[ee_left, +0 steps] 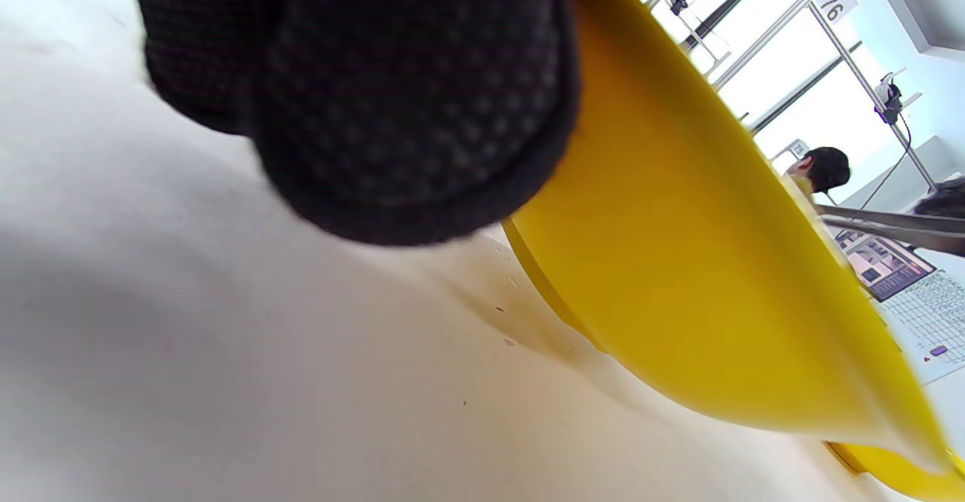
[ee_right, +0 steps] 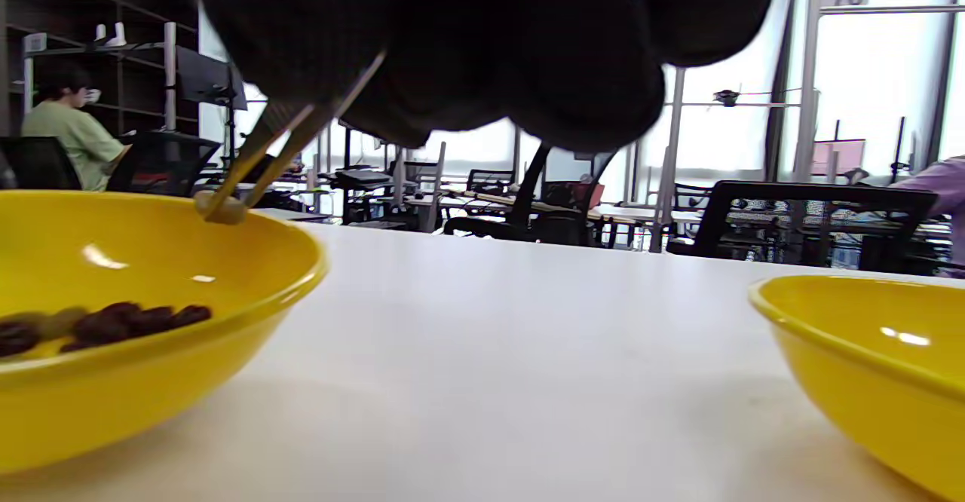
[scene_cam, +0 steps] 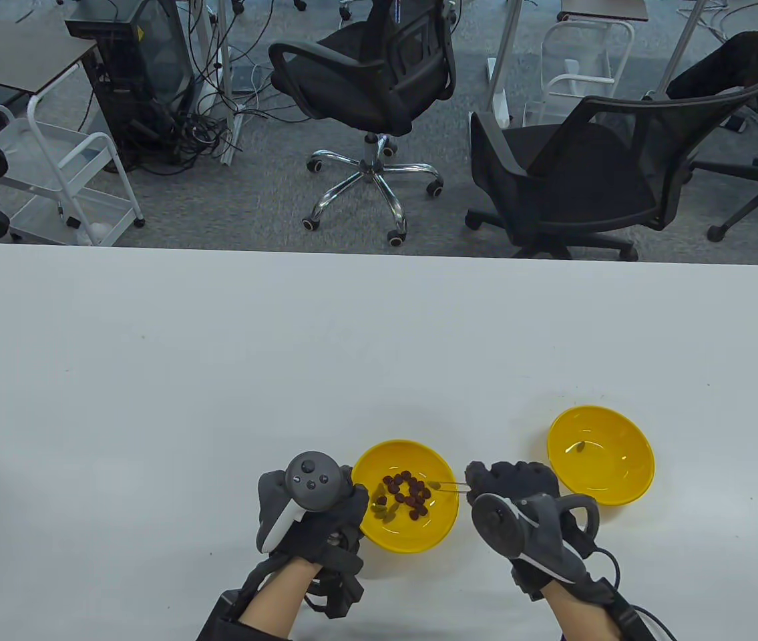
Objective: Pick raisins with tweezers into bowl
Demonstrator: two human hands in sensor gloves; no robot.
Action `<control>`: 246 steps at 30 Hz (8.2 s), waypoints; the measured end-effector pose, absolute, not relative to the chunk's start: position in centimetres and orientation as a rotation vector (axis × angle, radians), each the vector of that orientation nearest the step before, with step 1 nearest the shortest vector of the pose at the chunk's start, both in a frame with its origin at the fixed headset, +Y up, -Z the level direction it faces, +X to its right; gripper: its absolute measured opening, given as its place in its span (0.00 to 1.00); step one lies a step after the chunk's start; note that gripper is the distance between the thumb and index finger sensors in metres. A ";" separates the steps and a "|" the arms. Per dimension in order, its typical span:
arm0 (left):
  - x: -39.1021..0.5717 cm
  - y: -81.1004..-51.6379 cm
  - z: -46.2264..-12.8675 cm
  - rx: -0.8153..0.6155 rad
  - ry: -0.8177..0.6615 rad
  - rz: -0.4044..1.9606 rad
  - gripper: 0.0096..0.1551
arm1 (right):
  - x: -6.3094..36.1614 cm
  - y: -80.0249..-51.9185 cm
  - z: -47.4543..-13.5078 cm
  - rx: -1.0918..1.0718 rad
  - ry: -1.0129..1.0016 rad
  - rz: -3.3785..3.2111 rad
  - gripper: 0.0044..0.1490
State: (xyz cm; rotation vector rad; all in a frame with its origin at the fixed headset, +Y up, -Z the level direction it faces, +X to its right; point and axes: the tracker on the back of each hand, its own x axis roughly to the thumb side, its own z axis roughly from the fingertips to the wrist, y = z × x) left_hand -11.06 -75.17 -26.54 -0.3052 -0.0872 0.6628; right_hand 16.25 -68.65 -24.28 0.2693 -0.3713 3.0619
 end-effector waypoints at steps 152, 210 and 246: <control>-10.6 -75.3 -26.5 -0.315 -0.107 0.651 0.32 | 24.5 -68.5 -26.7 -0.425 -0.383 3.047 0.29; -10.7 -75.5 -26.5 -0.298 -0.103 0.660 0.32 | 16.2 -68.3 -24.0 0.373 -0.422 2.957 0.28; -10.5 -75.5 -26.4 -0.305 -0.111 0.646 0.32 | 30.3 -70.0 -27.7 -0.726 -0.276 3.033 0.28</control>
